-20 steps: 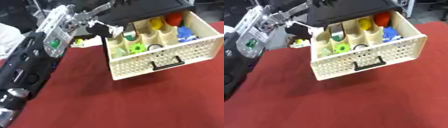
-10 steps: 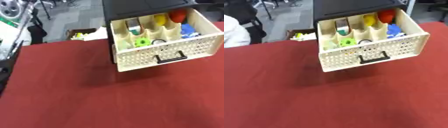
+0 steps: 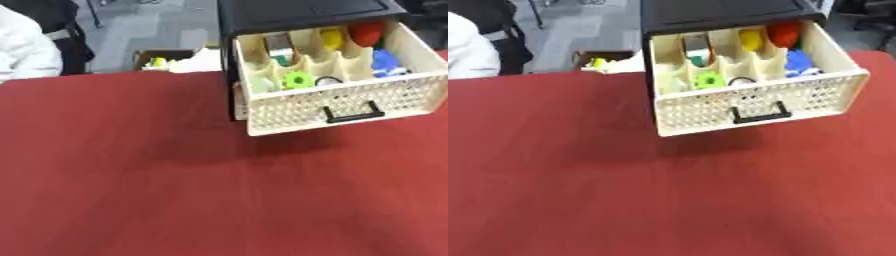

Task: Pick up objects from table and place into drawer.

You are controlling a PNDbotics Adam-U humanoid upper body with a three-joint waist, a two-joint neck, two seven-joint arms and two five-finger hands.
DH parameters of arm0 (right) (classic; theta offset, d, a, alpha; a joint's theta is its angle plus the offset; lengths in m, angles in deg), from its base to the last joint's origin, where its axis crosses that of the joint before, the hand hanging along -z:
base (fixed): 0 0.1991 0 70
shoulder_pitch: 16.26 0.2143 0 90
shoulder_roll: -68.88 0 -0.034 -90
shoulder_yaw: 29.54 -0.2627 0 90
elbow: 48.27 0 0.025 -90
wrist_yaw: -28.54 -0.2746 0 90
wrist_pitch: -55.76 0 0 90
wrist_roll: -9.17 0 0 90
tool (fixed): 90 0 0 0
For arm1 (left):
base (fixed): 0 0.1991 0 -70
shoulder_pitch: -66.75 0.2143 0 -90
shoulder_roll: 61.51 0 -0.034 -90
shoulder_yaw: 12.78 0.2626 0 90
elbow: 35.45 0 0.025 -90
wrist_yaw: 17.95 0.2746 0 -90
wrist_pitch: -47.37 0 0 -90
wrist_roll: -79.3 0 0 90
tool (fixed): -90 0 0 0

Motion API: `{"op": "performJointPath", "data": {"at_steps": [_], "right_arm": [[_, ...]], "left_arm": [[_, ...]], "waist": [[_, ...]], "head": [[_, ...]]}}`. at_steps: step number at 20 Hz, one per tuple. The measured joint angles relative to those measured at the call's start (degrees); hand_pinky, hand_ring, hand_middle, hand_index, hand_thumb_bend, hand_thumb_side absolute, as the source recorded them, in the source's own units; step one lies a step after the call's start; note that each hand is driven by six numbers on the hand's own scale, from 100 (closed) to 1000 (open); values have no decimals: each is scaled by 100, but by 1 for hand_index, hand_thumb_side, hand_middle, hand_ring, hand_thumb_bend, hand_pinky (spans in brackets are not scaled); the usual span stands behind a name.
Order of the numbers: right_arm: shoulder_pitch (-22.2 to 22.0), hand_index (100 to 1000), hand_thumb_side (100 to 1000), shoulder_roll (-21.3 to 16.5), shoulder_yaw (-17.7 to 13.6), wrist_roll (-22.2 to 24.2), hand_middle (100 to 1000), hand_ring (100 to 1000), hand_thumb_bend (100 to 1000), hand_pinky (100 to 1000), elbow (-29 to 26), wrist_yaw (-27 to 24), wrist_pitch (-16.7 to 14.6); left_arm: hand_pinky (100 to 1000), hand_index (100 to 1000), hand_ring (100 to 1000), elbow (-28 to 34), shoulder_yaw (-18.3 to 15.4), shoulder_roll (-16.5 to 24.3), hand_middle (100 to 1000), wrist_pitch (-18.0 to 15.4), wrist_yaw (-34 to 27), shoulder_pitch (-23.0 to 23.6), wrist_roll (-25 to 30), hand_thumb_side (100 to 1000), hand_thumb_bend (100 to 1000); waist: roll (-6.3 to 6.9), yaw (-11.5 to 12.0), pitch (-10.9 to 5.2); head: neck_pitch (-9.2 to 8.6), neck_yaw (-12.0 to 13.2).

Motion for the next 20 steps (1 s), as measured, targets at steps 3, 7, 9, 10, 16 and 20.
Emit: {"op": "performJointPath", "data": {"at_steps": [3,7,9,10,16,20], "right_arm": [[-233,753,1000,-80,-23,77,689,748,100,676,0,292,-399],[-578,749,967,-231,-63,171,684,737,100,641,0,863,-893],[-790,754,958,-335,-102,235,683,726,100,604,0,1281,-1082],[-881,755,956,-396,-127,269,681,721,100,595,0,1511,-1138],[-1260,756,969,-964,-186,387,672,717,100,582,0,2893,-1244],[-1426,777,1000,-1523,-100,621,649,669,100,533,0,3805,-1257]], "left_arm": [[621,869,678,3,-147,-4,669,-252,-199,417,-28,864,100],[630,875,678,3,-286,-36,668,-575,-320,833,61,895,100],[635,883,683,4,-356,-116,677,-700,-328,1009,156,902,100],[647,890,691,4,-395,-159,688,-759,-327,1097,204,899,100],[665,892,694,4,-573,-444,693,-1098,-285,1632,644,881,100],[710,882,698,4,-696,-694,694,-1035,-294,2008,851,935,100]], "waist": [[-103,26,0],[-188,83,-1],[-236,97,-13],[-256,103,-25],[-287,105,-84],[-284,75,-136]], "head": [[6,-24],[49,-67],[55,-87],[60,-98],[151,-139],[202,-161]]}}
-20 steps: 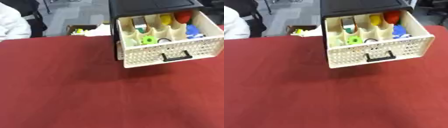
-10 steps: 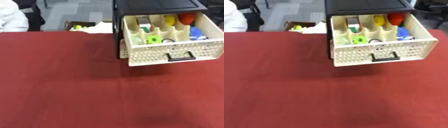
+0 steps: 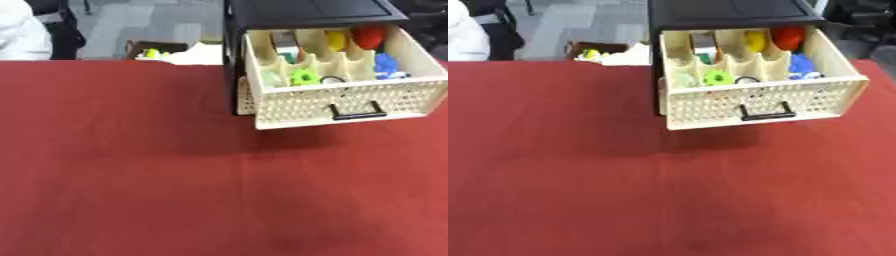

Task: Pick up objects from table and place into drawer.

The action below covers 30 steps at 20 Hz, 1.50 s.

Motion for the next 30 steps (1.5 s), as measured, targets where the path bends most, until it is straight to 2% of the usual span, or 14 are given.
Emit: {"op": "performJointPath", "data": {"at_steps": [6,7,8,11,15,20,26,30], "right_arm": [[-277,828,1000,-709,551,483,687,680,100,496,-1,1547,23],[-325,828,1000,-782,660,544,687,679,100,472,-1,1758,36],[-367,827,1000,-858,772,600,692,675,100,450,-2,1975,49],[-414,816,1000,-1059,1063,681,680,647,100,367,-2,2516,83],[-428,808,1000,-1298,1386,734,675,630,100,336,-2,3045,128],[-280,834,1000,-1482,1603,922,698,656,100,374,-3,3227,316],[24,850,1000,-1631,1647,1201,746,749,100,532,-11,3084,594],[191,848,1000,-1656,1650,1378,746,748,100,525,-13,2882,771]], "left_arm": [[705,878,692,0,-77,-299,694,200,58,319,280,966,100],[705,877,691,0,-88,-334,694,226,79,353,307,953,100],[704,877,690,0,-100,-369,694,256,99,393,337,982,100],[704,876,689,0,-108,-464,694,338,160,486,413,993,100],[704,876,687,0,-109,-560,693,425,200,502,478,998,100],[703,876,684,0,-106,-634,692,498,243,507,560,1000,100],[703,876,683,0,-102,-682,690,544,330,507,655,1000,100],[703,876,681,0,-90,-726,688,563,357,505,705,1000,100]], "waist": [[2,14,-30],[5,20,-30],[8,23,-30],[8,48,-30],[-13,110,-14],[-48,211,57],[-83,318,140],[-95,364,160]], "head": [[84,-13],[99,-18],[105,-25],[167,-63],[217,-140],[224,-253],[190,-327],[126,-377]]}}
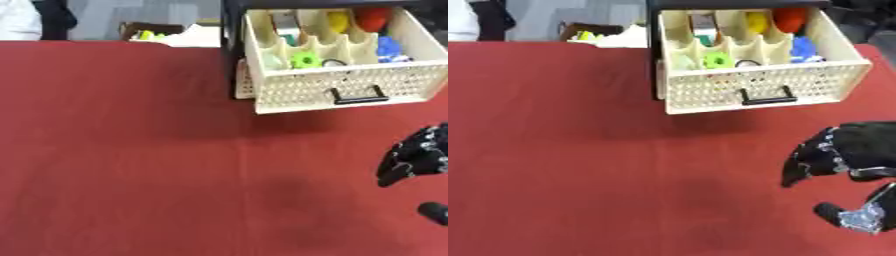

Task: Pick up objects from table and place into drawer.

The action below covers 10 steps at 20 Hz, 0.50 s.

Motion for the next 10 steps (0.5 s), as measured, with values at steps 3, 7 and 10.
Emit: {"op": "performJointPath", "data": {"at_steps": [3,7,10], "right_arm": [[128,850,1000,-34,48,191,744,740,100,506,-2,-216,191],[315,879,1000,-39,130,487,759,708,100,457,-2,-581,486],[525,883,1000,-43,203,741,749,677,100,422,70,-879,741]], "left_arm": [[703,876,681,0,22,-7,687,16,30,-2,33,1000,100],[703,876,682,0,24,-42,687,34,38,-5,66,1000,100],[703,875,682,0,36,-56,687,51,53,-14,83,1000,100]], "waist": [[-6,43,26],[-19,77,27],[-23,118,27]], "head": [[-73,-39],[-189,-89],[-252,-127]]}}
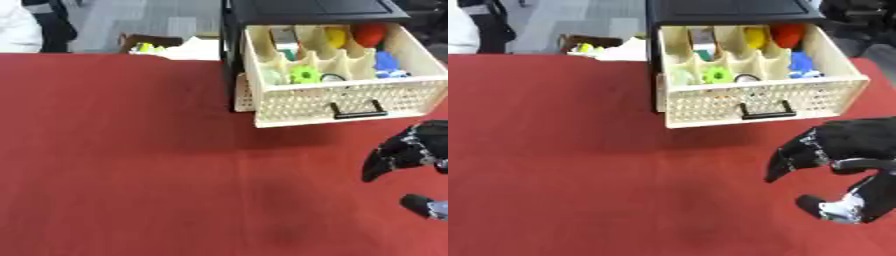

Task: Pick up objects from table and place into drawer.

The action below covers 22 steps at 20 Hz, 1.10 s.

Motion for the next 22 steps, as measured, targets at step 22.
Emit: {"op": "performJointPath", "data": {"at_steps": [22], "right_arm": [[1155,893,1000,77,285,1043,606,582,100,315,937,-1543,1043]], "left_arm": [[711,878,690,0,26,-49,690,102,34,-13,114,1000,100]], "waist": [[-118,165,35]], "head": [[-72,-201]]}}
